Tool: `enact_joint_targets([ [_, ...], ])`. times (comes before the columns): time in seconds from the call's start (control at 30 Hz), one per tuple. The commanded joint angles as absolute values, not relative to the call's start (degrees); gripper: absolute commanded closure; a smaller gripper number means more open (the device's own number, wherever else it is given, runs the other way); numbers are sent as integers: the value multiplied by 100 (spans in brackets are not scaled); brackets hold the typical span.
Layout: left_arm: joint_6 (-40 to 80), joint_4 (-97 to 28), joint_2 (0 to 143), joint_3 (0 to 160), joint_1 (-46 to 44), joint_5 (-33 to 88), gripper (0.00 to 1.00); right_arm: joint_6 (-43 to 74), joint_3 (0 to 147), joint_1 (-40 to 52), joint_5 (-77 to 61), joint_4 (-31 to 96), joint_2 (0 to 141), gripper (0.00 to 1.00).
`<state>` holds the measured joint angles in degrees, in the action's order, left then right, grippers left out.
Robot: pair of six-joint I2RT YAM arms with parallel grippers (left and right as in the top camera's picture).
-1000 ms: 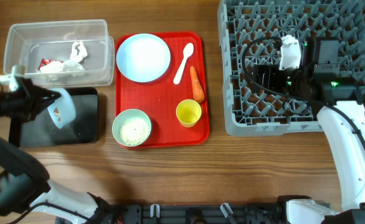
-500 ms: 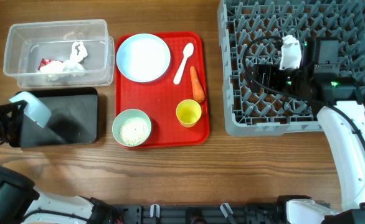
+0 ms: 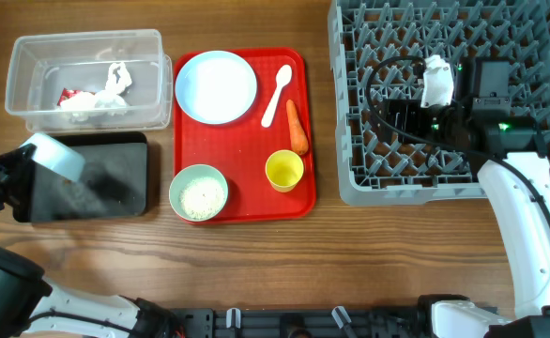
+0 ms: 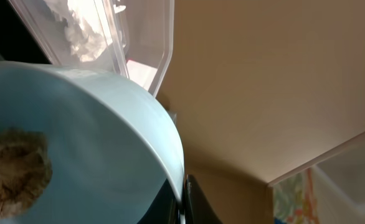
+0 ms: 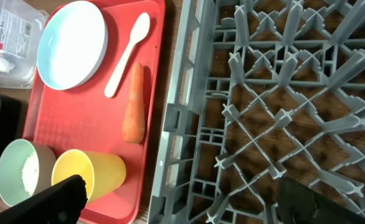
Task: Sort waste into correct bins and load items into the dishwasher rack
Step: 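Tip the blue bowl over the black tray to dump the scraps, then place the empty blue bowl back on the red tray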
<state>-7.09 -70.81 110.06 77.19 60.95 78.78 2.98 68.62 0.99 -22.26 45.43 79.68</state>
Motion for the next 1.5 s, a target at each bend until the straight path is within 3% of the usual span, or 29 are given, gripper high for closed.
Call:
enact_joint_targets([
  [0.0,51,-6965,11059,7686,6281,8165,96,301,6965,113,-2228,4550,8005,0],
  [0.2,395,-6945,11059,7686,6495,8958,96,301,6965,113,-2228,4547,8005,0],
  [0.4,388,-6637,11054,7688,6455,7972,96,301,6965,113,-2228,4545,8005,0],
  [0.67,344,-6740,10265,8187,5513,7933,96,314,6965,113,-2231,4550,8005,0],
  [0.8,386,-6497,9367,8860,4456,6882,96,314,6965,113,-2231,4571,8005,0],
  [0.87,716,-6169,8772,9105,3286,5011,96,311,6965,113,-2228,4530,8005,0],
  [1.07,681,-5660,8619,9096,368,1356,96,316,6965,113,-2231,4466,8005,0],
  [1.2,622,-5277,9220,9096,-1157,110,96,316,6965,113,-2231,4469,8005,0],
  [1.47,624,-5404,10938,9096,-2471,-565,96,311,6965,113,-2228,4523,8007,0],
])
